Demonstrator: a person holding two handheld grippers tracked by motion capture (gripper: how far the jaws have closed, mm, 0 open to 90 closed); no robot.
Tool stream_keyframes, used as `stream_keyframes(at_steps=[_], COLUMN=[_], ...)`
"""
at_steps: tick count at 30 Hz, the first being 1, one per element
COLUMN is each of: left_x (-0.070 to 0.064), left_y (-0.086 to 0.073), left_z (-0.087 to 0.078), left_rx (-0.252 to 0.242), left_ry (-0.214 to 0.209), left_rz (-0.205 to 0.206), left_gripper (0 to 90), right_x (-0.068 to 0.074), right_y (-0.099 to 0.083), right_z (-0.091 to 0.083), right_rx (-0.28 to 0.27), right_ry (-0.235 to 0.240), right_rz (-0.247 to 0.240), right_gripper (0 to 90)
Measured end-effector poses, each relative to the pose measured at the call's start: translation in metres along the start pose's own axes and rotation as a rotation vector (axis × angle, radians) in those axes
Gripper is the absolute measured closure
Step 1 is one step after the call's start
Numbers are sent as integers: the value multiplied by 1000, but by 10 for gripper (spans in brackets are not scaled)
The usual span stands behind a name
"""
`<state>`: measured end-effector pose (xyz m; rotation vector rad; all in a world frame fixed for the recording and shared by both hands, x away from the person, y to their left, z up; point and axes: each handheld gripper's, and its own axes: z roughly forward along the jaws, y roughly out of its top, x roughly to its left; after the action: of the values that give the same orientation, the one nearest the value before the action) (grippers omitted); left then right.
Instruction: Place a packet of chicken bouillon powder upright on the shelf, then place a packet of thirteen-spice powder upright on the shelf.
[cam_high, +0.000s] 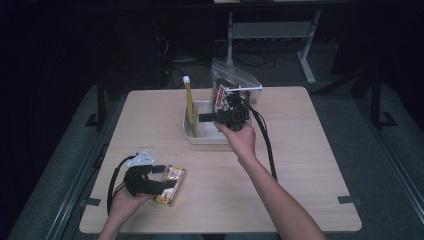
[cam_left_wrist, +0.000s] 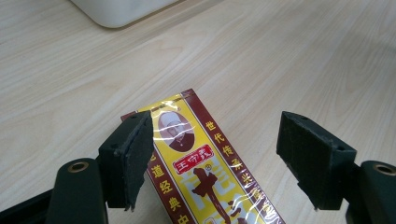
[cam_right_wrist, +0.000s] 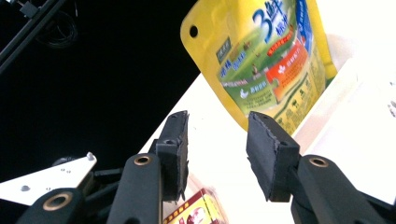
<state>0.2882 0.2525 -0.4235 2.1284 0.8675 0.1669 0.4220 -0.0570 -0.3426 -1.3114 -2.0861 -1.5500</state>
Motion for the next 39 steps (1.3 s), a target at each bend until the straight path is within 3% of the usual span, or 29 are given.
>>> stream_keyframes(at_steps=[22, 39], left_x=[0, -2], left_y=[0, -2], left_z=[5, 4], left_rx=[12, 23], left_ry=[0, 28], left_rz=[3, -2], left_gripper=[260, 228], right_x=[-14, -20], right_y=[-33, -58], right_z=[-5, -14], right_rx=[45, 78], right_ry=[25, 24], right_rz=[15, 13], right_gripper=[530, 506])
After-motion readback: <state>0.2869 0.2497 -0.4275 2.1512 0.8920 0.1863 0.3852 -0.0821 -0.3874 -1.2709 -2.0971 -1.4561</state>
